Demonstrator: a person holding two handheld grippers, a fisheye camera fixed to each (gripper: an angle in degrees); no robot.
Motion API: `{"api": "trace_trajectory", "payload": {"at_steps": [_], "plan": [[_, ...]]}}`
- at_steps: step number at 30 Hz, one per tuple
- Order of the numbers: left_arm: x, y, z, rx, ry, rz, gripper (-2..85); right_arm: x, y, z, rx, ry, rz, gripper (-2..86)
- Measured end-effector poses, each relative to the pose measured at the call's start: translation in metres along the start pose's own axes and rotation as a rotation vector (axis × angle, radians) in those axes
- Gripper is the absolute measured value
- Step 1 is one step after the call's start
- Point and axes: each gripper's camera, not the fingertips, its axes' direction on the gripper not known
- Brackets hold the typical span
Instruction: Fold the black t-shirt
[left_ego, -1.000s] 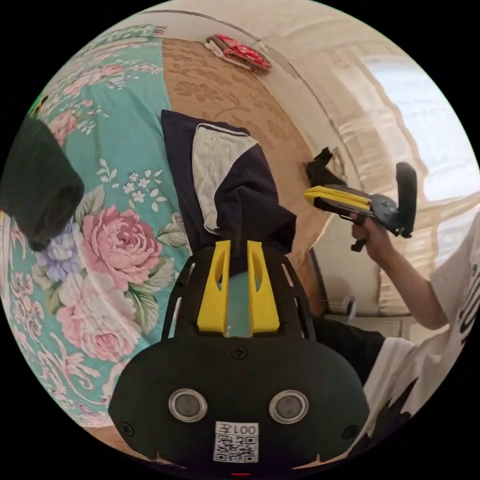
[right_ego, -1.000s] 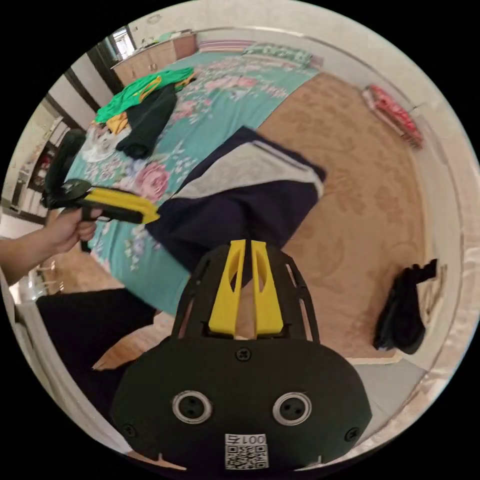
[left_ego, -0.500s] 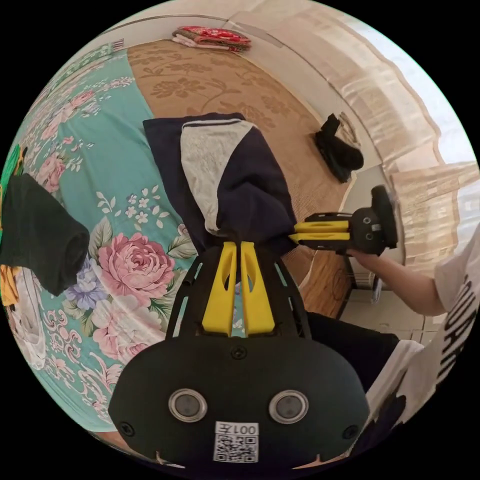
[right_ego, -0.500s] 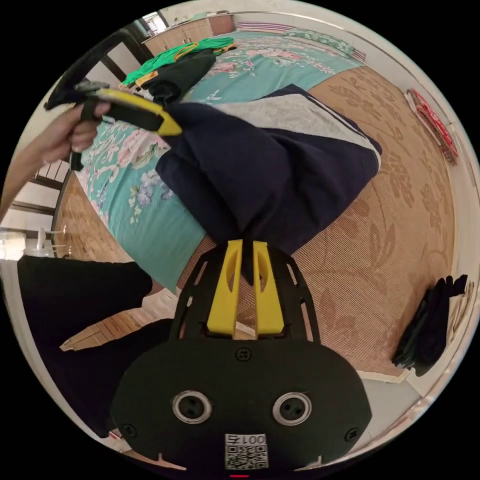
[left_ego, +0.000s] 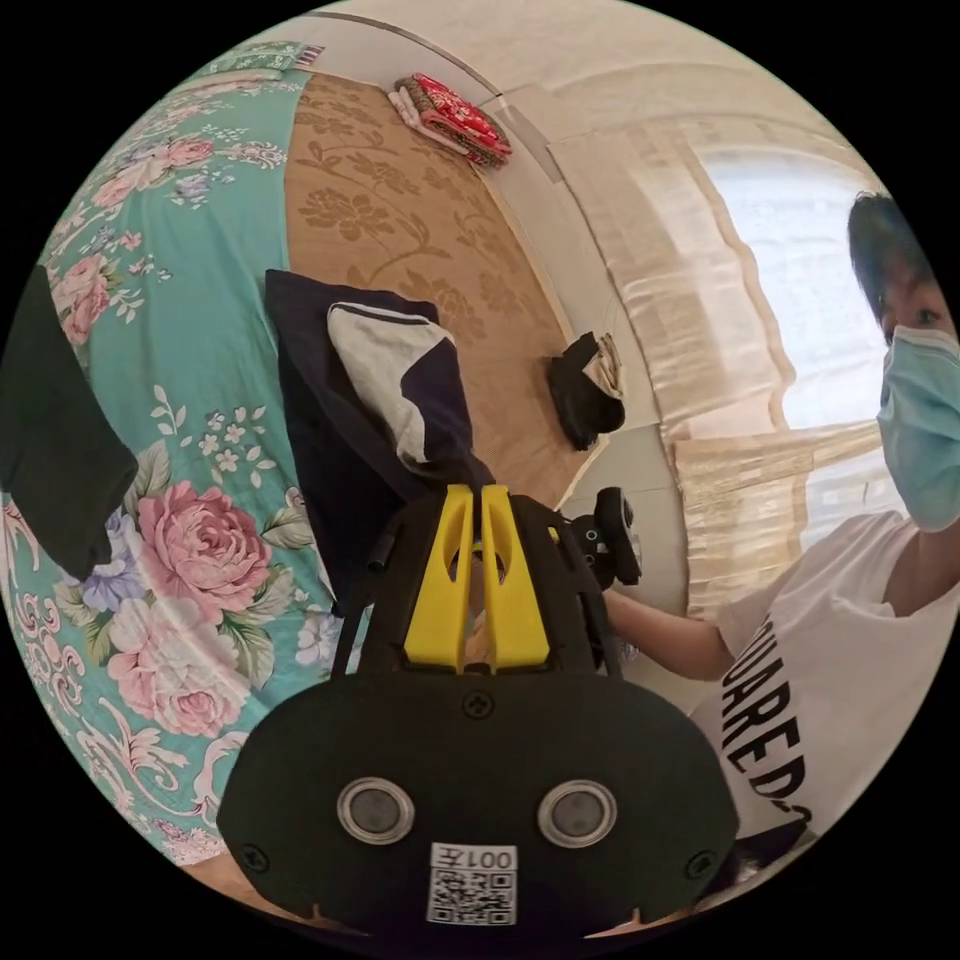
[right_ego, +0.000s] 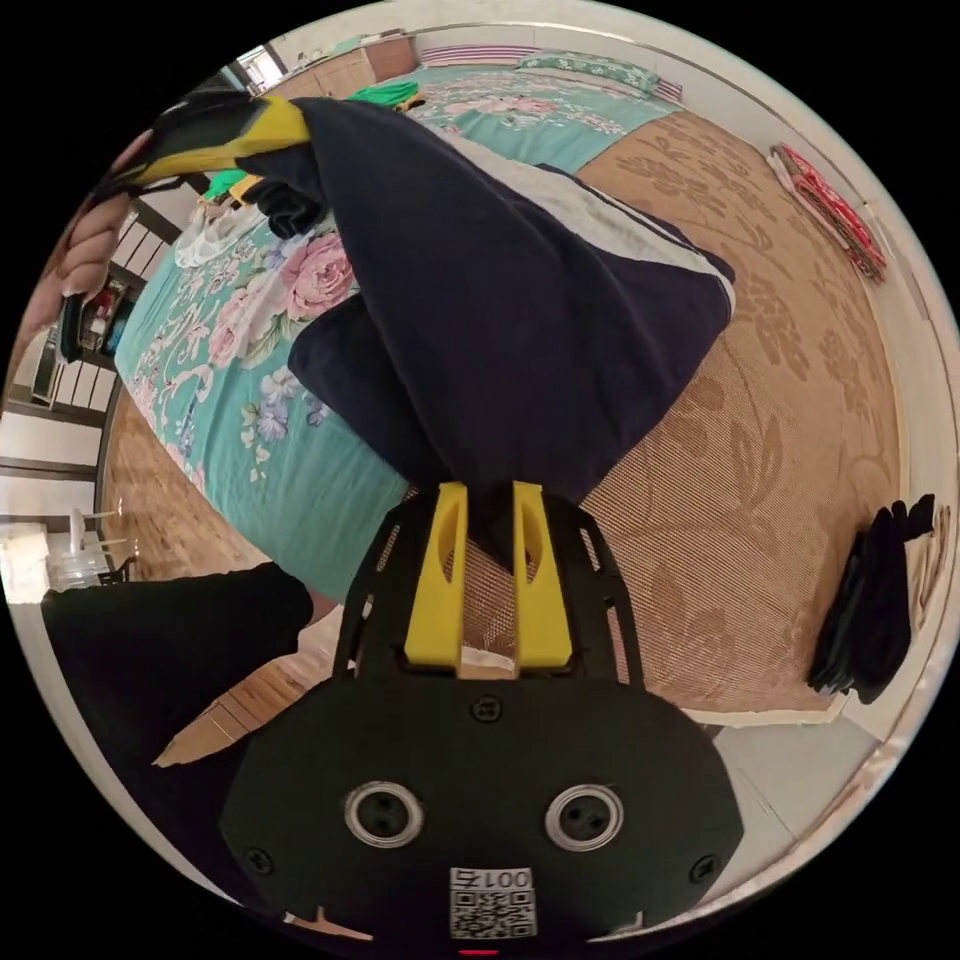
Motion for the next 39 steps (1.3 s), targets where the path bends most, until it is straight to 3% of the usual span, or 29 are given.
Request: {"api": "trace_trajectory", "payload": {"at_steps": [6, 13, 18, 24, 28, 36, 39], "plan": [[-0.014, 0.017, -0.008, -0.126, -0.179, 0.005, -0.9, 0.013, 0.034, -0.047, 0.154, 0.077, 0.082, 1.4], [-0.035, 0.054, 0.011, -0.139, -0.161, -0.126, -0.8, -0.007, 0.062, 0.003, 0.028, 0.258, -0.093, 1.2], [-0.037, 0.064, -0.008, -0.062, -0.142, -0.223, 0.2, 0.021, 0.079, -0.018, 0.066, 0.109, 0.010, 3.1], [-0.030, 0.080, -0.042, 0.084, -0.191, -0.355, 3.5, 0.082, 0.091, -0.050, 0.196, -0.068, 0.136, 11.4], [-0.027, 0.072, -0.040, 0.078, -0.152, -0.373, 7.6, 0.121, 0.084, -0.030, 0.199, -0.345, 0.264, 12.2], [-0.034, 0.069, -0.033, 0.048, -0.036, -0.438, 5.7, 0.143, 0.089, -0.028, 0.123, -0.308, 0.390, 5.1], [-0.030, 0.066, -0.044, 0.060, 0.003, -0.425, 2.3, 0.149, 0.086, -0.046, 0.090, -0.280, 0.314, 1.9]]}}
